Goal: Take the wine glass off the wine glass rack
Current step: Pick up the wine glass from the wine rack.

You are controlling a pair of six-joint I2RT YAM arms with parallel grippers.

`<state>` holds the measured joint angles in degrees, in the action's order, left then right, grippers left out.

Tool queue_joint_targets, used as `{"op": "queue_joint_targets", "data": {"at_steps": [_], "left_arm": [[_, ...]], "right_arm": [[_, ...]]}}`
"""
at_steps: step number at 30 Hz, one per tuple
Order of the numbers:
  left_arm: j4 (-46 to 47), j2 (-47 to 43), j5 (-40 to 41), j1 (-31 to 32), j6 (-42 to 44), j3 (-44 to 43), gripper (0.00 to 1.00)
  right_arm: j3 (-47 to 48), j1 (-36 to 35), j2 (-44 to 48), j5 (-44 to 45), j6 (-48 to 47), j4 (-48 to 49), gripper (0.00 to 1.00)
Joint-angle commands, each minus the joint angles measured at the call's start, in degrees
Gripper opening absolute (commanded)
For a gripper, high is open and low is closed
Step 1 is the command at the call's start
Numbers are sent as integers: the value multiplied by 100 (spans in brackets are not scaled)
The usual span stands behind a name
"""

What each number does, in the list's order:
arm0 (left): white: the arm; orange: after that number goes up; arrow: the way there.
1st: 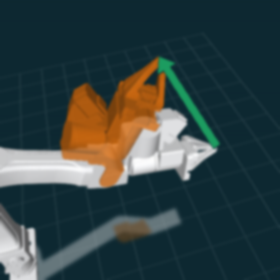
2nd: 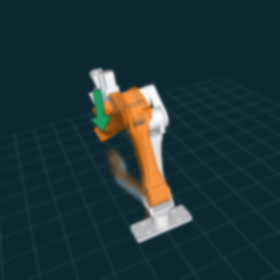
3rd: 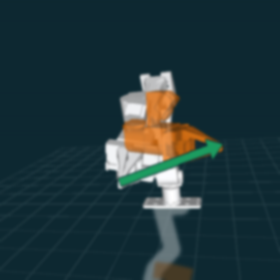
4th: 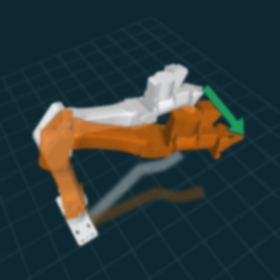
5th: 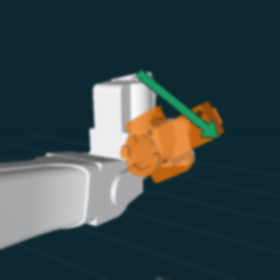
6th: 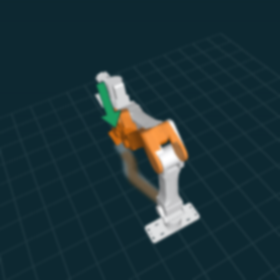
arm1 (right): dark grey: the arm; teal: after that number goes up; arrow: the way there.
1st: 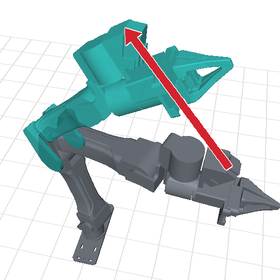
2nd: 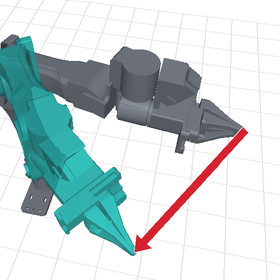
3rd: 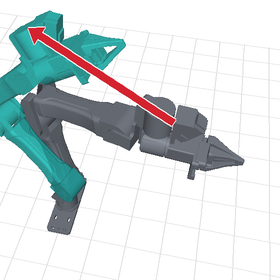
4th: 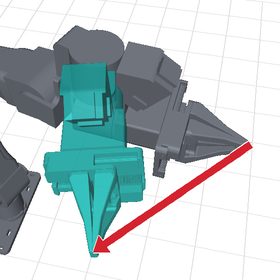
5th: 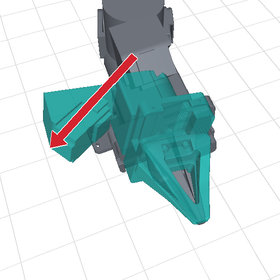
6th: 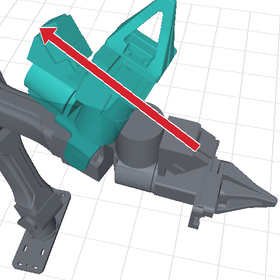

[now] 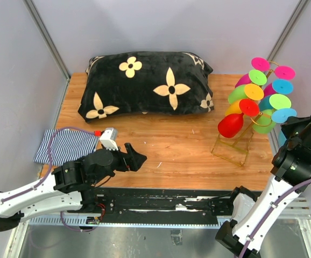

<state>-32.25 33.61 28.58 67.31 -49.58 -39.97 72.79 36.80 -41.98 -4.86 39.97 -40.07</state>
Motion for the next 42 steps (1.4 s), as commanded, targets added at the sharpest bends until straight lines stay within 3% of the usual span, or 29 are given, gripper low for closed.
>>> {"op": "queue_joint_targets", "data": {"at_steps": [1,10,16,22,26,32,39,42], "left_arm": [[104,49,113,-10,-54,-15,100],[161,23,131,-8,-1,-12,100],[188,-9,147,-8,10,-7,100],[211,-71,177,-14,10,22,100],[210,-129,231,-13,8,47,100],[293,-133,250,-11,57,-5,100],[438,-352,351,-9,34,73,100],[457,-413,390,-12,31,84,100]], "right_arm": [[254,98,78,252,-374,-115,1],[713,97,106,269,-978,-199,1],[1112,89,121,-866,-1012,-238,1],[1704,-72,201,-1069,-1285,-415,1],[2016,-346,116,-1844,-1361,-362,1],[1754,-837,268,-3939,-469,657,1],[1892,-1510,293,-5038,622,1852,1],[1568,-1735,317,-5558,1575,2973,1]]}}
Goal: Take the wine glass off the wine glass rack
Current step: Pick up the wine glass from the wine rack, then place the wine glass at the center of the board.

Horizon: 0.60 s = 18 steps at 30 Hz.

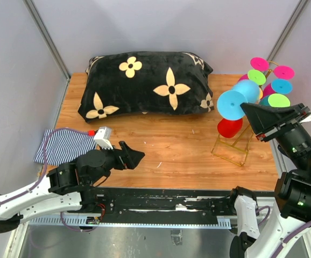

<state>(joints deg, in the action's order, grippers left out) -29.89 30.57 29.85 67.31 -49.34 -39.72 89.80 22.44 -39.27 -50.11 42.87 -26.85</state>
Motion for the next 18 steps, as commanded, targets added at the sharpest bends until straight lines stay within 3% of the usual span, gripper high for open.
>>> {"op": "queue_joint_targets", "data": {"at_steps": [1,6,12,18], "left_arm": [[227,-124,263,-13,11,50,100],[519,-209,143,-9,20,134,100],[1195,-207,-226,-8,87,350,100],[2270,5,-976,-10,255,484,100]], "right_arm": [[-238,-361,79,-1086,1432,1778,1],[-985,-722,139,-1548,1726,2227,1],[-1701,-1168,38,-1894,1405,2187,1],[-2107,-1850,-166,-1870,241,1520,1]]}}
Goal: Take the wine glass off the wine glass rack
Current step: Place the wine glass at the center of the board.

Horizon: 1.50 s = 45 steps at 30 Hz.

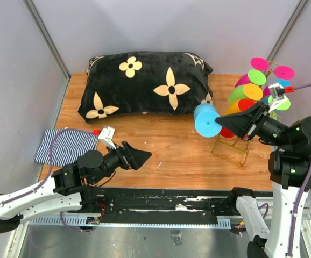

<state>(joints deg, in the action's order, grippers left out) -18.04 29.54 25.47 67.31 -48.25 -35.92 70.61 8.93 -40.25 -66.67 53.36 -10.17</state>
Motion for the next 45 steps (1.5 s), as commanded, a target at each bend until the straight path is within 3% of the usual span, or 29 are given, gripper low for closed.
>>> {"op": "queue_joint_targets", "data": {"at_steps": [1,5,7,11,16,21,26,30,33,39,45], "left_arm": [[1383,158,-697,-10,140,154,100],[2794,421,-1298,-9,2,399,99],[3241,548,-1518,1,-46,502,96],[3854,415,-1591,6,-256,918,94],[4347,141,-1559,2,-352,1351,94],[4093,177,-1413,2,-323,1339,90],[4242,489,-1638,10,-159,1286,68],[4301,745,-1939,6,63,1123,23],[4220,676,-1915,2,160,1149,1],[3881,99,-1818,9,587,1279,1],[3517,-195,-1943,4,802,1292,0]], "right_arm": [[-244,-930,-143,-89,-1096,-339,1],[-36,-2773,-617,1258,-2684,-1791,1],[-204,-3406,-784,1849,-2931,-1750,1],[-839,-3848,-987,1992,-2603,-816,1],[-1105,-4487,-1213,2339,-2675,-438,1],[-1412,-4773,-1232,2317,-2390,223,1],[-1408,-5073,-1323,2128,-2445,296,1],[-1531,-5231,-1253,2086,-2555,332,3],[-1631,-5249,-1173,2006,-2583,334,7],[-1736,-5344,-1047,1806,-3082,-428,39],[-1989,-5614,-897,1962,-2911,-169,48]]}}
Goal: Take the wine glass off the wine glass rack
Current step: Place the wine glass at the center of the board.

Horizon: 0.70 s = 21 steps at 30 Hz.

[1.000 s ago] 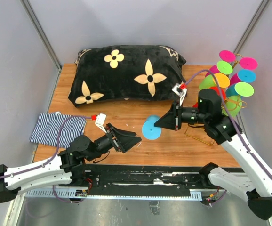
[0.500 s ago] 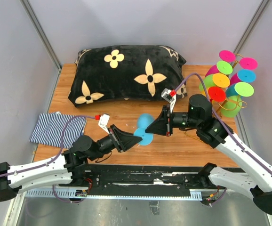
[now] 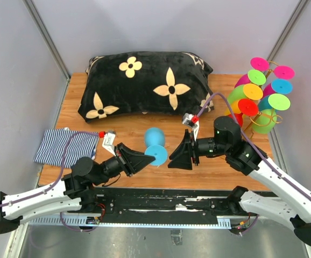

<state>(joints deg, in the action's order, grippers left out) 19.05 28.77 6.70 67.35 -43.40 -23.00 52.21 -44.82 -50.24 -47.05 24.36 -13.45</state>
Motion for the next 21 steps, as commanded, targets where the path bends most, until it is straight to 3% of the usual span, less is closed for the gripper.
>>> {"op": "queue_joint_targets", "data": {"at_steps": [1,5,10,11,14,21], "left_arm": [[-227,-107,-116,2,329,-23,0],[-303,8,-216,-2,337,-85,1],[-409,91,-192,0,371,-157,0],[-391,97,-219,2,382,-162,0],[-388,120,-215,-2,405,-184,0],[-564,6,-160,2,402,-220,1]], "right_arm": [[-173,-296,91,108,50,281,50],[-291,-587,1,792,495,797,52],[-298,-904,-180,891,670,1151,53],[-294,-932,-206,990,654,1151,51],[-256,-969,-289,1215,670,1086,32],[-445,-991,-148,923,642,1254,6]]}}
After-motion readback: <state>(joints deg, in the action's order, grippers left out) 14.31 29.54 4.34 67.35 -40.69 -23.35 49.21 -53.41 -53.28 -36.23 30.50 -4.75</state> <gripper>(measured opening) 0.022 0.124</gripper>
